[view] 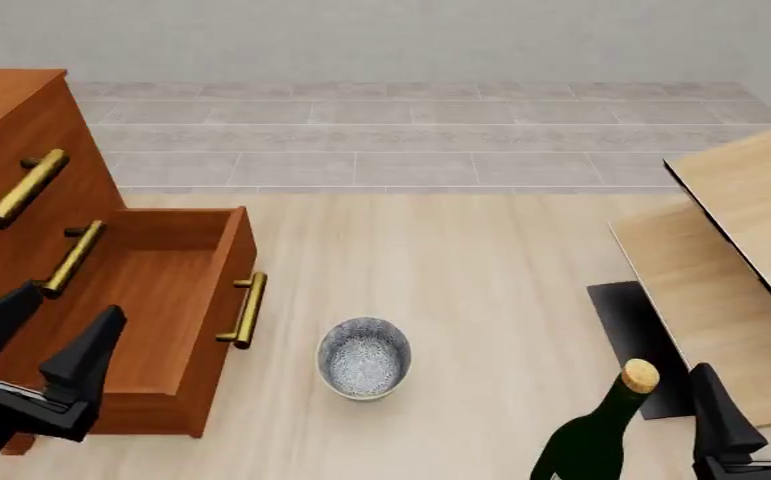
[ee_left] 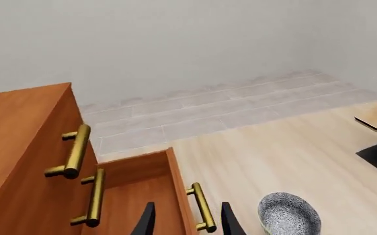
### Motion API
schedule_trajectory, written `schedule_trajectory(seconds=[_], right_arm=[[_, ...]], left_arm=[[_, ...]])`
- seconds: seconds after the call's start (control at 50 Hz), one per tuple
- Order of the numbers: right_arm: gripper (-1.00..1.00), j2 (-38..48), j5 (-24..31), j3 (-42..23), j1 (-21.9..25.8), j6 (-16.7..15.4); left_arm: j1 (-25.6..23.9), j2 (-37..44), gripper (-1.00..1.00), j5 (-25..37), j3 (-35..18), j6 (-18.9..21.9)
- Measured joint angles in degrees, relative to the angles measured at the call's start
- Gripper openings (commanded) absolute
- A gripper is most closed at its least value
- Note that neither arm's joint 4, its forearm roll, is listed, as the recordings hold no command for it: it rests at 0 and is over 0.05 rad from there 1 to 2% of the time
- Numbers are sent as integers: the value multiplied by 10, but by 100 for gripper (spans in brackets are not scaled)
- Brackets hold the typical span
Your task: Put the bowl on top of the cabinet.
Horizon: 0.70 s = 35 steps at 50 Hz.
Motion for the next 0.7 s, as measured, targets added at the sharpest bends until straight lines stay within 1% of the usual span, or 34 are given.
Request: schedule_trajectory(seconds=[0.1,0.28,0.38,0.54,0.7], right_arm=[[100,0,0,0,-1,1],[100,0,0,0,-1,1],[100,1,1,0,-2,1],[100,1,1,0,-2,1],[100,0,1,-1,-2,1]], left_arm=[[-29,40,100,6,-37,7],[-68,121,100,23,-104,-9],[-87,172,100,35,-136,-26],[-108,239,100,47,-169,-49],[-125,294,100,53,-191,-75]])
